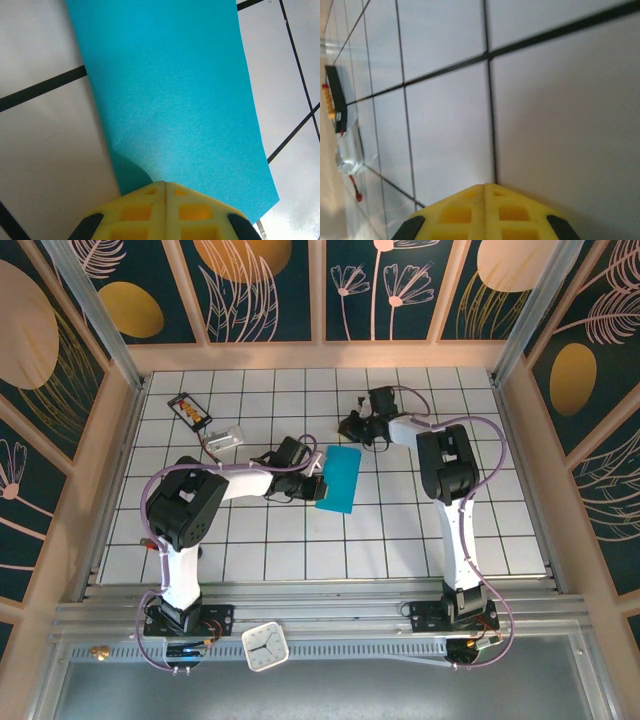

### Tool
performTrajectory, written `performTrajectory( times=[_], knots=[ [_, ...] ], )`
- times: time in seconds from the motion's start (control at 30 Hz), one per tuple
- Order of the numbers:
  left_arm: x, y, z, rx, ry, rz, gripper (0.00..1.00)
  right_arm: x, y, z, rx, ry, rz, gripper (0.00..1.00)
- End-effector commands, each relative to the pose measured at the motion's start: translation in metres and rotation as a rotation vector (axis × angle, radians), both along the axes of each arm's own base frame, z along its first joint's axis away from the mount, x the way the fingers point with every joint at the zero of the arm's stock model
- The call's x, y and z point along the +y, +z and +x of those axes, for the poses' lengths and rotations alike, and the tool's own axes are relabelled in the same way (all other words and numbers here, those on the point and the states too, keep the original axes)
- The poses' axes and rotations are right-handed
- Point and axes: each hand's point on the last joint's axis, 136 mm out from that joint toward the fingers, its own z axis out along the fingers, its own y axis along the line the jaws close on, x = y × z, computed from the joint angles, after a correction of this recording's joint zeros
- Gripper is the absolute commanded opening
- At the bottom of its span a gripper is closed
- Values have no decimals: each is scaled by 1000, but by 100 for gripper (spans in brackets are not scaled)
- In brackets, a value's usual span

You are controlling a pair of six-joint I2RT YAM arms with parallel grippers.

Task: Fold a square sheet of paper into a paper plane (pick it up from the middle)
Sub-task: First fold in half a square sheet of paper at the center of the table.

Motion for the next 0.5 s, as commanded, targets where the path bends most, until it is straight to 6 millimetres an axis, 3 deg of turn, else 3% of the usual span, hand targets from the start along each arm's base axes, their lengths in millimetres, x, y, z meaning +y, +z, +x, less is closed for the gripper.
performTrajectory(
  times=[0.0,0.2,0.47],
  knots=[
    [70,-82,-78,308,9,333,0,-17,14,7,-59,-16,-40,0],
    [68,-81,-77,308,10,325,0,-3,47,-25,-111,32,0,0],
    [60,-71,-72,299,15,292,0,14,52,-63,-139,87,-46,0]
  ],
)
